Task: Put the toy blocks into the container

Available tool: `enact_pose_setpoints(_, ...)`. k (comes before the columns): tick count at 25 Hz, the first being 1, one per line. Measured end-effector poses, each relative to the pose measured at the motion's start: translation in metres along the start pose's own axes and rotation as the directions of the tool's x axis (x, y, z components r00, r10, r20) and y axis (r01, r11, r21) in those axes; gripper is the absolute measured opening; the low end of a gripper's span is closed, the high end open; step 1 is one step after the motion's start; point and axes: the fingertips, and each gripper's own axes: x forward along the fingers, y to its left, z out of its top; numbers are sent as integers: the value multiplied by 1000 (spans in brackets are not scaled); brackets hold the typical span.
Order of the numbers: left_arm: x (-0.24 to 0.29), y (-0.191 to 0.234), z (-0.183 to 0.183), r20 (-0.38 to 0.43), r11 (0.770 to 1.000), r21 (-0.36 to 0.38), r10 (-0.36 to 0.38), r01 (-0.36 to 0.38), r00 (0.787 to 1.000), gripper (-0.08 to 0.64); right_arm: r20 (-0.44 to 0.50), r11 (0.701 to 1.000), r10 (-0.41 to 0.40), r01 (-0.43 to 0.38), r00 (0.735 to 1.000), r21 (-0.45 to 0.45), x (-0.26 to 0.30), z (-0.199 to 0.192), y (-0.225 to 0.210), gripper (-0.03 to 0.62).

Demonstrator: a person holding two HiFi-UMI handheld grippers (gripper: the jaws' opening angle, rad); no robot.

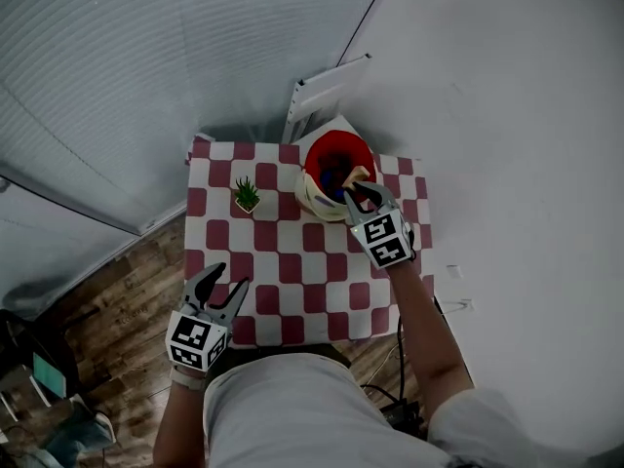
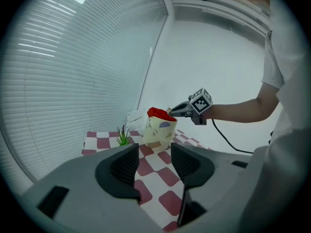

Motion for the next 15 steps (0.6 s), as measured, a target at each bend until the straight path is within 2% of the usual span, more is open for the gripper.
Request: enact_pose_setpoints(15, -16, 23, -14, 4, 995, -55, 77, -77, 997, 189, -65, 997, 55, -59, 996, -55, 42, 1, 13, 77)
